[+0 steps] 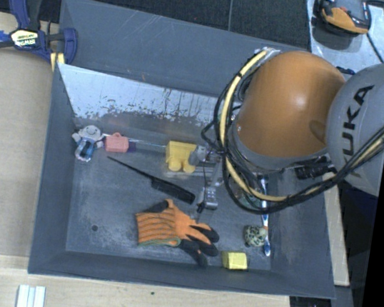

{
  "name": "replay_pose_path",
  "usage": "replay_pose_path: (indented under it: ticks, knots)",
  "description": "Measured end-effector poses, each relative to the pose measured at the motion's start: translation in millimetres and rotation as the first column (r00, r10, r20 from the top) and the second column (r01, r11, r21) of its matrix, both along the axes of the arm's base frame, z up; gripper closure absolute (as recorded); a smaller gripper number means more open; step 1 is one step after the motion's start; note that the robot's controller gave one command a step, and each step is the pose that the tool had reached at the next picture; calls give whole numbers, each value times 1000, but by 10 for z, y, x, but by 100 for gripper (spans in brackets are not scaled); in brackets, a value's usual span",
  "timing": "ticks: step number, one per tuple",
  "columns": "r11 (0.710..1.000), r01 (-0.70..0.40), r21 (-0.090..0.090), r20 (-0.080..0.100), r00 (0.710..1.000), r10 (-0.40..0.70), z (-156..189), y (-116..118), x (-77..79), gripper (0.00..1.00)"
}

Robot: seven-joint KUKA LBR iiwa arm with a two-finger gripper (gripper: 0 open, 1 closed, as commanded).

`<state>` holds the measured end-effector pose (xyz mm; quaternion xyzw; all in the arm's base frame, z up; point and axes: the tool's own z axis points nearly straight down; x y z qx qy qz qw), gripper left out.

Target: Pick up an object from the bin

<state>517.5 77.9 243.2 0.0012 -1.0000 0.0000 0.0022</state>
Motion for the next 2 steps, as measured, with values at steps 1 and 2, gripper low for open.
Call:
replay_pose_path:
  ticks: [1, 2]
  knots:
    - [1000, 3, 1, 8, 1000, -3, 38, -6, 15, 0]
    - [996, -87, 0, 12, 996, 87, -500, -59, -51, 0]
